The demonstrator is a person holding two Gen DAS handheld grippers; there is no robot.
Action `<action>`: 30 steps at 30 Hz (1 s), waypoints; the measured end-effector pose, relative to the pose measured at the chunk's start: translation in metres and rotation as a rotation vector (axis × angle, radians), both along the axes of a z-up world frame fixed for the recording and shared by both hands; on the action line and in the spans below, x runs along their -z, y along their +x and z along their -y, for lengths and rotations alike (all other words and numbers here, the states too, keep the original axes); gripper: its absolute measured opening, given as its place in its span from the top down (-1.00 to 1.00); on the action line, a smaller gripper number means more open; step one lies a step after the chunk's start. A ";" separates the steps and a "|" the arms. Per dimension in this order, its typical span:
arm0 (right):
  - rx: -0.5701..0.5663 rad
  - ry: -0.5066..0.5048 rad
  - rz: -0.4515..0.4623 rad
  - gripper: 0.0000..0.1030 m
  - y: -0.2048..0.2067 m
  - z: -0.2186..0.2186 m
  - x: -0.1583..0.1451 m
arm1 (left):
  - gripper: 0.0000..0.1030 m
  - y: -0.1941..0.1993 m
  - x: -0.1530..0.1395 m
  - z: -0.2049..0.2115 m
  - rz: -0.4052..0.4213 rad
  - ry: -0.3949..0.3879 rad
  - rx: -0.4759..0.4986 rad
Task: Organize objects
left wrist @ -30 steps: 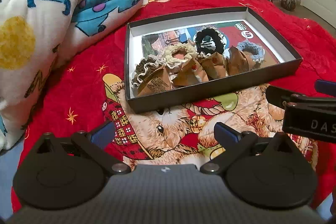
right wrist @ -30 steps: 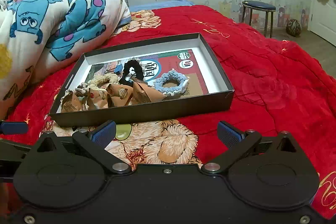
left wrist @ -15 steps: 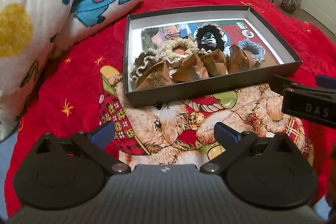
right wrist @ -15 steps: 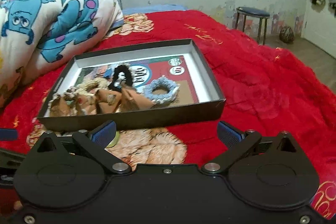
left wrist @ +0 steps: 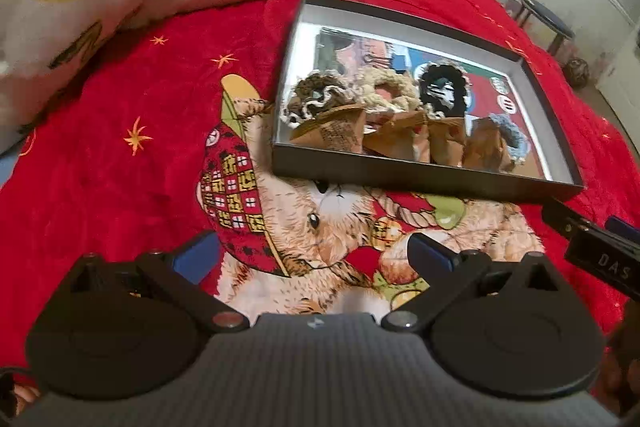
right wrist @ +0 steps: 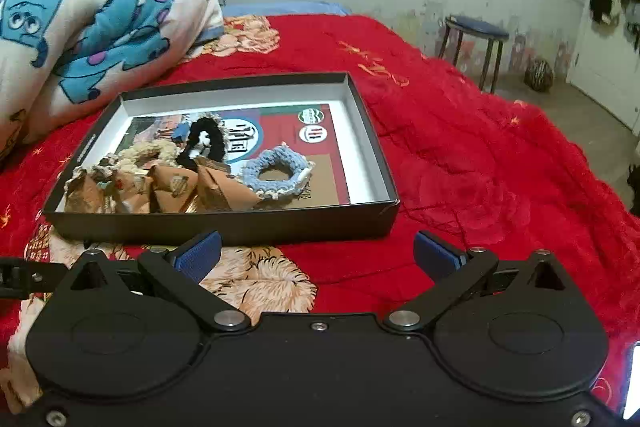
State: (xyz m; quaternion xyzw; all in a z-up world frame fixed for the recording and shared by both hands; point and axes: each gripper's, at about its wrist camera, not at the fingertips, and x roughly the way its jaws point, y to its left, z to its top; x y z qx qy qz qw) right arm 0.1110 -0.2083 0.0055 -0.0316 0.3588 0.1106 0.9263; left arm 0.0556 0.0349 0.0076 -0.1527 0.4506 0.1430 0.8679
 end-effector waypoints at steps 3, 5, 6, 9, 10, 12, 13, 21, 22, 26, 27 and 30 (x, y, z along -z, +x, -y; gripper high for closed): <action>-0.007 -0.006 -0.026 -1.00 0.004 0.002 0.003 | -1.00 0.002 0.004 0.005 -0.013 0.042 0.010; 0.015 -0.049 -0.044 -1.00 0.006 0.001 0.008 | -1.00 0.004 0.007 0.009 -0.019 0.045 0.024; 0.018 -0.062 -0.045 -1.00 0.007 0.000 0.010 | -1.00 0.004 0.008 0.010 -0.021 0.043 0.031; 0.015 -0.060 -0.062 -1.00 0.008 0.000 0.014 | -1.00 0.004 0.012 0.015 -0.018 0.031 0.055; 0.010 -0.053 -0.064 -1.00 0.008 0.000 0.014 | -1.00 0.004 0.013 0.017 -0.012 0.023 0.064; 0.003 -0.054 -0.059 -1.00 0.007 -0.001 0.014 | -1.00 0.003 0.016 0.022 -0.004 0.006 0.070; 0.005 -0.065 -0.061 -1.00 0.007 -0.001 0.015 | -1.00 0.003 0.017 0.024 -0.003 0.000 0.072; 0.030 -0.114 -0.174 -1.00 0.017 0.004 0.034 | -1.00 0.003 0.027 0.047 -0.013 0.104 0.115; 0.022 -0.107 -0.199 -1.00 0.019 0.004 0.039 | -1.00 0.004 0.029 0.049 -0.016 0.113 0.116; -0.045 -0.175 -0.142 -1.00 0.007 -0.009 0.049 | -1.00 0.006 0.035 0.053 -0.020 0.133 0.101; -0.051 -0.181 -0.112 -1.00 0.002 -0.011 0.052 | -1.00 0.006 0.036 0.054 -0.021 0.141 0.100; -0.029 -0.125 -0.074 -1.00 -0.005 -0.008 0.058 | -1.00 0.007 0.039 0.057 -0.017 0.164 0.111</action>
